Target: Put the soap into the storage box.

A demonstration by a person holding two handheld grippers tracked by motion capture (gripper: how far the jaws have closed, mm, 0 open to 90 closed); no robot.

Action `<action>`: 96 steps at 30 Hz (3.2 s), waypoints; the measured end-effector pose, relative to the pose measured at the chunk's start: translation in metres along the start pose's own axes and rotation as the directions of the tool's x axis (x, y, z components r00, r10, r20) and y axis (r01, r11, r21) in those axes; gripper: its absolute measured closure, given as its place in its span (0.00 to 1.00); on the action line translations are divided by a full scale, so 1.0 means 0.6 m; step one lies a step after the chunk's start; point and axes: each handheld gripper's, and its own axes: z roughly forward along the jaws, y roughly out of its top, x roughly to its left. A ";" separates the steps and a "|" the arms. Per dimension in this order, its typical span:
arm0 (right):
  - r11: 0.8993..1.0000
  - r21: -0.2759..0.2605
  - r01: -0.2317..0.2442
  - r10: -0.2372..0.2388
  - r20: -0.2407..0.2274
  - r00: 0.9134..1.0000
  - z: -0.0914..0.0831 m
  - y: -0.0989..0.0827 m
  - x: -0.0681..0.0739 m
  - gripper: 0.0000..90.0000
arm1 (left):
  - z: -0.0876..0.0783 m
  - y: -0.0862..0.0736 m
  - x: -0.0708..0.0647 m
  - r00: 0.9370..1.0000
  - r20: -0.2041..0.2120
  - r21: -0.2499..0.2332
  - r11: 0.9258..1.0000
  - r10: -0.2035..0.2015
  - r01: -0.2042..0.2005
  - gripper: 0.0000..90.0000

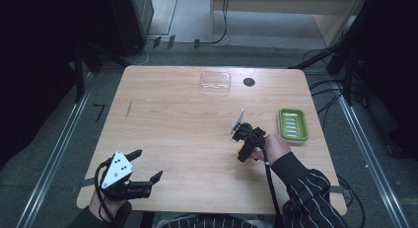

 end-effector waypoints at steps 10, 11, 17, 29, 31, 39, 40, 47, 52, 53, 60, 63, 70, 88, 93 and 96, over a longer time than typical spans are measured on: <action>1.000 -0.008 -0.021 0.021 0.000 1.000 -0.008 -0.014 -0.012 0.29 | 0.000 0.000 0.000 1.000 0.001 0.000 1.000 -0.001 0.001 0.15; 1.000 -0.009 -0.024 0.024 0.000 1.000 -0.008 -0.016 -0.013 0.29 | 0.000 0.000 0.000 1.000 0.000 -0.001 1.000 -0.001 0.001 0.15; 0.999 -0.016 -0.038 0.038 0.004 0.999 -0.015 -0.025 -0.019 0.29 | 0.001 0.000 0.000 1.000 0.003 -0.002 1.000 -0.001 0.001 0.15; 0.996 -0.034 -0.088 0.088 0.005 0.996 -0.023 -0.046 -0.040 0.29 | 0.004 0.002 0.001 1.000 0.006 0.000 1.000 0.004 -0.004 0.15; 0.995 -0.031 -0.094 0.094 0.008 0.996 -0.025 -0.050 -0.043 0.29 | 0.007 0.003 0.002 1.000 0.009 0.003 1.000 0.006 -0.006 0.15; 0.992 -0.052 -0.117 0.118 0.015 0.993 -0.037 -0.058 -0.059 0.29 | 0.009 0.002 0.006 1.000 0.010 -0.001 1.000 -0.002 0.002 0.15; 0.991 -0.058 -0.124 0.125 0.015 0.992 -0.038 -0.059 -0.060 0.29 | 0.009 0.002 0.006 1.000 0.013 -0.001 1.000 0.000 0.000 0.15; 0.987 -0.073 -0.143 0.145 0.029 0.989 -0.045 -0.071 -0.072 0.29 | 0.004 0.001 0.002 1.000 0.008 -0.003 1.000 0.004 -0.004 0.15; 0.984 -0.078 -0.161 0.164 0.032 0.986 -0.047 -0.078 -0.082 0.29 | 0.004 0.003 0.000 1.000 0.009 0.000 1.000 0.008 -0.008 0.15; 0.984 -0.075 -0.164 0.166 0.033 0.986 -0.048 -0.079 -0.084 0.29 | 0.004 0.003 -0.001 1.000 0.009 0.000 1.000 0.009 -0.009 0.15; 0.981 -0.080 -0.175 0.178 0.039 0.983 -0.050 -0.086 -0.095 0.29 | 0.004 0.003 0.000 1.000 0.007 0.000 1.000 0.006 -0.006 0.15; 0.977 -0.082 -0.195 0.199 0.038 0.979 -0.051 -0.088 -0.099 0.29 | 0.003 0.002 0.000 1.000 0.005 -0.001 1.000 0.005 -0.005 0.15; 0.972 -0.104 -0.212 0.217 0.037 0.975 -0.056 -0.098 -0.112 0.29 | 0.003 0.003 -0.001 1.000 0.006 -0.001 1.000 0.006 -0.006 0.15; 0.952 -0.143 -0.269 0.279 0.055 0.959 -0.066 -0.120 -0.142 0.29 | 0.005 0.004 -0.001 1.000 0.010 0.001 1.000 0.009 -0.009 0.15; 0.945 -0.150 -0.290 0.301 0.061 0.952 -0.067 -0.128 -0.151 0.29 | 0.006 0.005 -0.001 1.000 0.011 0.004 1.000 0.014 -0.014 0.15; 0.940 -0.159 -0.301 0.313 0.061 0.948 -0.069 -0.131 -0.157 0.29 | 0.006 0.005 -0.001 1.000 0.010 0.002 1.000 0.013 -0.013 0.15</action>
